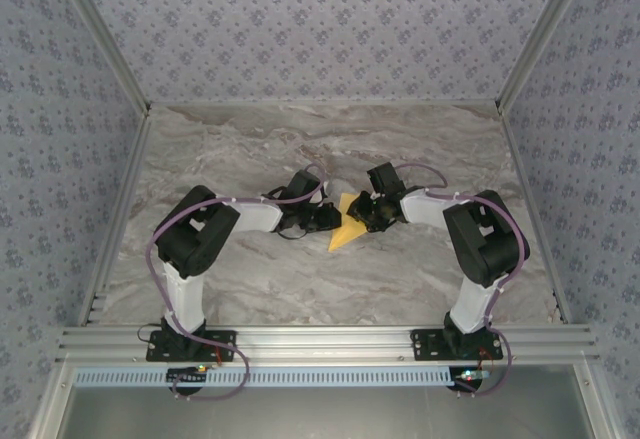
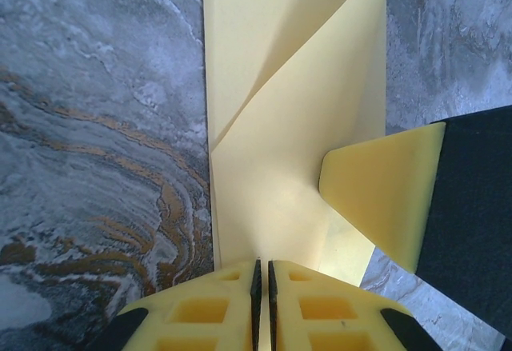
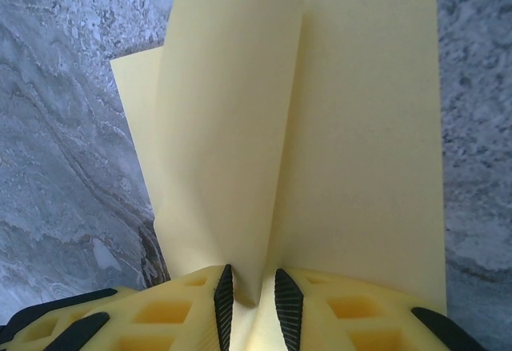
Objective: Fold a paper plane with a square sheet of paper (pick it up from the middle)
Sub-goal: Fourth fold the wing at the center of the table.
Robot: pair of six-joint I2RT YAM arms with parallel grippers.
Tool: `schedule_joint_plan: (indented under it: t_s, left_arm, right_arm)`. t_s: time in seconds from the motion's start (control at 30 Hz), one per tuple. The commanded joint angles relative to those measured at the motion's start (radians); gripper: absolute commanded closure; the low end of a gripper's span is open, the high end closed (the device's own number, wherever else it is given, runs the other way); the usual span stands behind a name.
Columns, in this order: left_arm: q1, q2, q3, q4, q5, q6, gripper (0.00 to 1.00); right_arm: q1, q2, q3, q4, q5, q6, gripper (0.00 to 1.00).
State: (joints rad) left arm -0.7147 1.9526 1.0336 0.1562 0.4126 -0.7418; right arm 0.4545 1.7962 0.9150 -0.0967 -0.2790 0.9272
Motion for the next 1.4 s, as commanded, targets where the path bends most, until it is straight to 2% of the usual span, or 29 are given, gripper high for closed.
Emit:
schedule_joint_plan:
  t_s: [0.0,0.67,1.07,1.37]
  left_arm:
    - [-0.003,0.006,0.010,-0.017,-0.018,0.017,0.85]
    - [-0.002,-0.033,-0.019,0.003,-0.050,0.011,0.84]
    - [-0.003,-0.020,-0.024,0.022,-0.038,0.004,0.84]
    - [-0.003,-0.003,-0.015,-0.033,-0.030,0.021,0.88]
  right_arm:
    - [-0.002,0.125,-0.065,-0.175,0.159,0.000,0.70]
    - [0.004,0.143,-0.055,-0.183,0.162,-0.005,0.67]
    - [0.006,0.152,-0.051,-0.188,0.167,-0.007,0.69]
    - [0.009,0.156,-0.048,-0.188,0.161,-0.006,0.71]
